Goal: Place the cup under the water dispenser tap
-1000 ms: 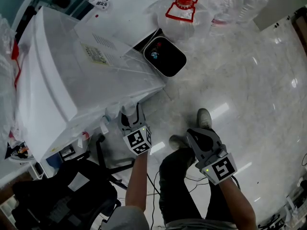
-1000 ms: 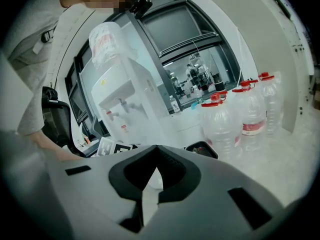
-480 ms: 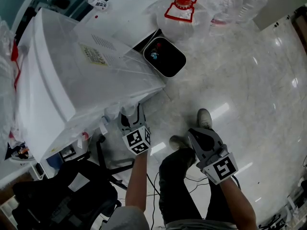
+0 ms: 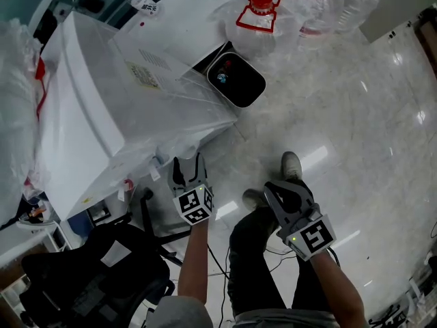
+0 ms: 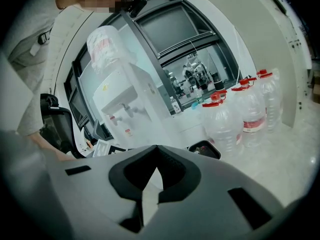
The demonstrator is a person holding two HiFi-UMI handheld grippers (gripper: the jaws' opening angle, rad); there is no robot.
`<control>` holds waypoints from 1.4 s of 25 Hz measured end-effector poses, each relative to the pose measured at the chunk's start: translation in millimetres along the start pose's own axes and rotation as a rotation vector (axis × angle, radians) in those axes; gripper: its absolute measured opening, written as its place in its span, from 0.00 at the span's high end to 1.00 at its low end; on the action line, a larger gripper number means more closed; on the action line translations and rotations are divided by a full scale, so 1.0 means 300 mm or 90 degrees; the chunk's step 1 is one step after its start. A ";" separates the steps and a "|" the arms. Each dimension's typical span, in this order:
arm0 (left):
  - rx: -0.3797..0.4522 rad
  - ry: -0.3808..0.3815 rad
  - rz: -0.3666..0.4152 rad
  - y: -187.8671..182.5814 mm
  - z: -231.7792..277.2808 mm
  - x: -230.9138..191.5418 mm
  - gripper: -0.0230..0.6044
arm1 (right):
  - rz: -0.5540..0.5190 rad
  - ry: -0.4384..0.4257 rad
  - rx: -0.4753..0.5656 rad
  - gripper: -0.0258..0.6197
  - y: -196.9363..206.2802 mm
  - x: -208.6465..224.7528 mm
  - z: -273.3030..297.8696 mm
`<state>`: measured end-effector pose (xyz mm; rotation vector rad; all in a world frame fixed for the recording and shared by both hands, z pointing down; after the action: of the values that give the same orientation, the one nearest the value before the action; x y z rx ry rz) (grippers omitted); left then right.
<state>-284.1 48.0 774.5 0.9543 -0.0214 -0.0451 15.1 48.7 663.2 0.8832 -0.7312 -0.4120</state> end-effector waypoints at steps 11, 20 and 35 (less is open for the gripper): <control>0.000 0.049 -0.002 -0.123 -0.179 0.056 0.57 | 0.005 -0.007 0.021 0.94 -0.115 -0.061 -0.067; 0.022 0.096 -0.008 -0.422 -0.525 0.185 0.73 | 0.008 -0.017 0.044 0.94 -0.294 -0.189 -0.246; 0.129 0.133 -0.039 -0.846 -1.004 0.305 0.91 | 0.012 -0.045 0.083 0.94 -0.598 -0.410 -0.402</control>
<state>-188.7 142.6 393.0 1.1584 0.1996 0.0007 11.9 84.5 417.0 0.9866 -0.8379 -0.3831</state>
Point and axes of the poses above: the fingertips, and each gripper's own axes: z forward along the fingers, x to its right, y out of its underside, the point moved 10 cm from there along -z, backward along the fingers, and after that the axes turned 5 degrees about y, right-handed, at the moved point
